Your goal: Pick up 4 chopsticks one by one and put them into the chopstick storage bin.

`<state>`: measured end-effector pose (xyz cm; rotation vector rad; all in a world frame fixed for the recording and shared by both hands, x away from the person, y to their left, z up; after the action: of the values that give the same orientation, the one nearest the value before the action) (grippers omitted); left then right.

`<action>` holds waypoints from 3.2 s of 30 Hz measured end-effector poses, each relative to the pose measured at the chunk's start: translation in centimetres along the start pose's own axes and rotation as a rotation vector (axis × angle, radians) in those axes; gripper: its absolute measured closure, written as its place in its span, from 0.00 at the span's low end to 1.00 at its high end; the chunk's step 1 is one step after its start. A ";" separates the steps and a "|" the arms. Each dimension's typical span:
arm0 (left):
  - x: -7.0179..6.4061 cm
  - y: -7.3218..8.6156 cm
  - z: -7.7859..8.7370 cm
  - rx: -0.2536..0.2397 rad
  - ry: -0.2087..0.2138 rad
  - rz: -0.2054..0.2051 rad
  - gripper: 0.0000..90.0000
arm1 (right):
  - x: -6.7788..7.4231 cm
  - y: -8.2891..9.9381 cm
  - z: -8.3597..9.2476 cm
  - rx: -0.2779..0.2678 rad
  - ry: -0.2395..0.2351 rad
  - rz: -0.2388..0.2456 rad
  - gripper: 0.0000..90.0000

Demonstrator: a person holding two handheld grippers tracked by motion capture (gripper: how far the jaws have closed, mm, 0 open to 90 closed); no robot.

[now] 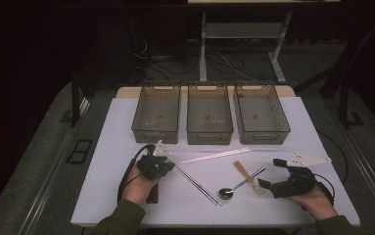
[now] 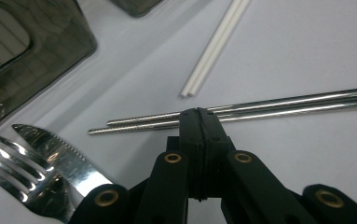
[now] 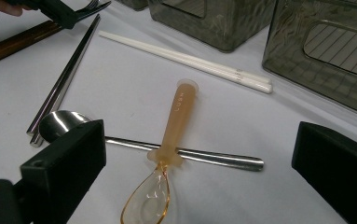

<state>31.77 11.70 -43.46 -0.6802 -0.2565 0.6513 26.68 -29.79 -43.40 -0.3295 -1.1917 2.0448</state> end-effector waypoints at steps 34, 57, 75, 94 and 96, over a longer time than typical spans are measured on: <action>4.0 -1.3 -2.5 0.061 -0.037 -0.026 0.99 | -0.1 0.1 0.0 0.003 0.004 -0.003 0.03; 0.2 2.2 2.2 0.008 0.044 0.036 0.99 | 0.0 0.0 0.1 -0.001 0.003 -0.005 0.03; -0.3 3.8 2.3 0.074 -0.008 0.049 0.99 | 0.0 0.0 0.1 -0.001 0.004 -0.005 0.03; 2.4 5.1 3.5 0.087 -0.114 0.094 0.99 | 0.0 0.0 0.1 0.000 0.003 -0.005 0.03; 2.7 5.2 3.6 0.085 -0.122 0.098 0.99 | 0.0 0.0 0.1 -0.001 0.003 -0.004 0.03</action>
<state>29.88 18.25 -44.13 -0.5747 -0.3076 0.7944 26.62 -29.89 -43.35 -0.3300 -1.1905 2.0399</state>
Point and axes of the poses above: each handheld gripper's, and its own axes: z roughly backward along the jaws, y roughly out of its underside, x roughly to its left, the point moved 1 cm from there along -z, roughly forward along the jaws, and after that the axes turned 1 degree about -x, right-handed, at the moved point
